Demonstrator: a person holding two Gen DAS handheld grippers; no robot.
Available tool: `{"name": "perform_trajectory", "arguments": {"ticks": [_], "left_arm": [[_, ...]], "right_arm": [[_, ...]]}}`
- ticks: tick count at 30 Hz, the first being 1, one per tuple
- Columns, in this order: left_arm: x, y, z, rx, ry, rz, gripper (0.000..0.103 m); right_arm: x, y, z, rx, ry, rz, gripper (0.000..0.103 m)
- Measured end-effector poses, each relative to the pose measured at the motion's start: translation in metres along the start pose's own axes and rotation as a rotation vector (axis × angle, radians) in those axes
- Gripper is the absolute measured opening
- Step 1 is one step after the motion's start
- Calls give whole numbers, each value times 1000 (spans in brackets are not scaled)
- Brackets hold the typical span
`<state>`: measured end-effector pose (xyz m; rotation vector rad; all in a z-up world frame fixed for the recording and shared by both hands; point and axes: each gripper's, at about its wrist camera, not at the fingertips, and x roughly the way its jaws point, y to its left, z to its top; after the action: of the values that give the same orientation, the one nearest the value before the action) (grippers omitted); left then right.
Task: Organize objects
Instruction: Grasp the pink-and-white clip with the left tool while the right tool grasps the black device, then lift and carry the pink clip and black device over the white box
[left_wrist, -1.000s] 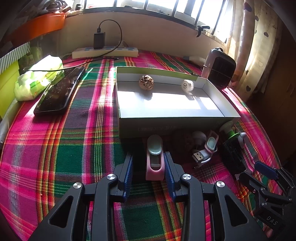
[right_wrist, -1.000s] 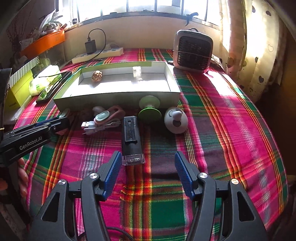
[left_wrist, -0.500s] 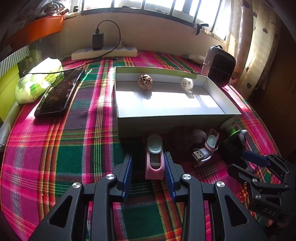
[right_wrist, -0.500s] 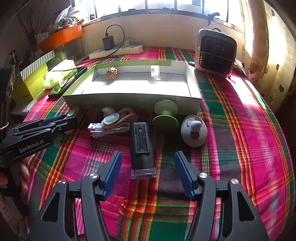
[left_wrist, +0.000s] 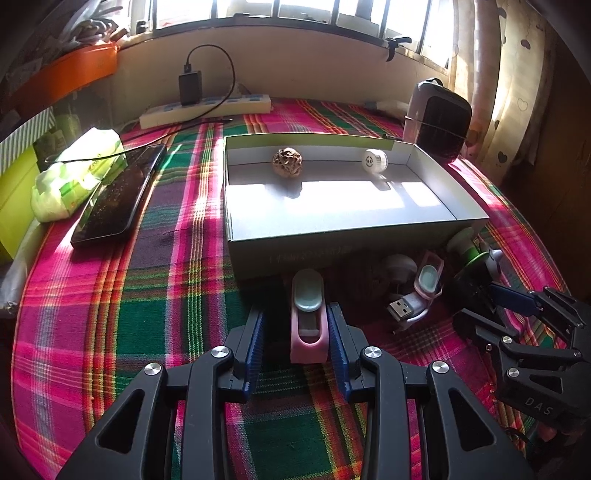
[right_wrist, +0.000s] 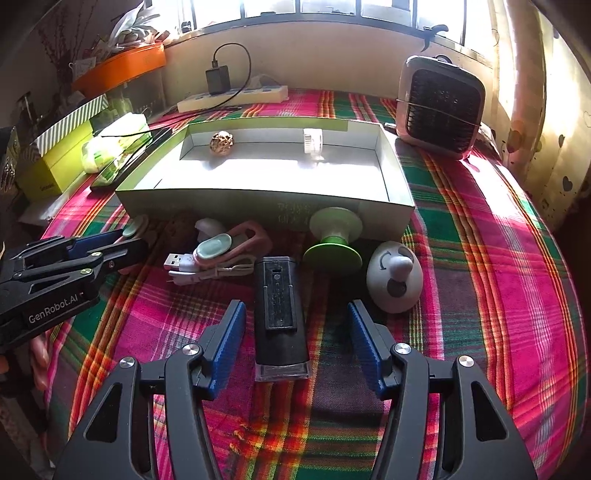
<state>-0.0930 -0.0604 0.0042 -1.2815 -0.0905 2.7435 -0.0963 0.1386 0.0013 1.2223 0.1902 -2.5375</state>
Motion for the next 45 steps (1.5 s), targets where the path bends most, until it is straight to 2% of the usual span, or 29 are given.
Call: {"name": "perform_trajectory", "arguments": {"ticks": [5,14,16,17,25,45], "left_arm": [[2,-2,1,6,0,14,31],[1,-2,1,10,0,22,29],[1,-1,1,7,0,27,27],[1,0,1,5,0,28,26],[1,4,0,-11,-2,39,16],[1,5,1,-13,-2,37,16]], "right_arm": [[0,-1,0,1,-1,-2,52],[-1,-1,0,3,-6,0,39],[-2,0,0,-5,-7,4,31],[-2,1,0,-8,-8,5,30],[-2,1,0,-7,-8,7,29],[-2,1,1,-8,-7,9,29]]}}
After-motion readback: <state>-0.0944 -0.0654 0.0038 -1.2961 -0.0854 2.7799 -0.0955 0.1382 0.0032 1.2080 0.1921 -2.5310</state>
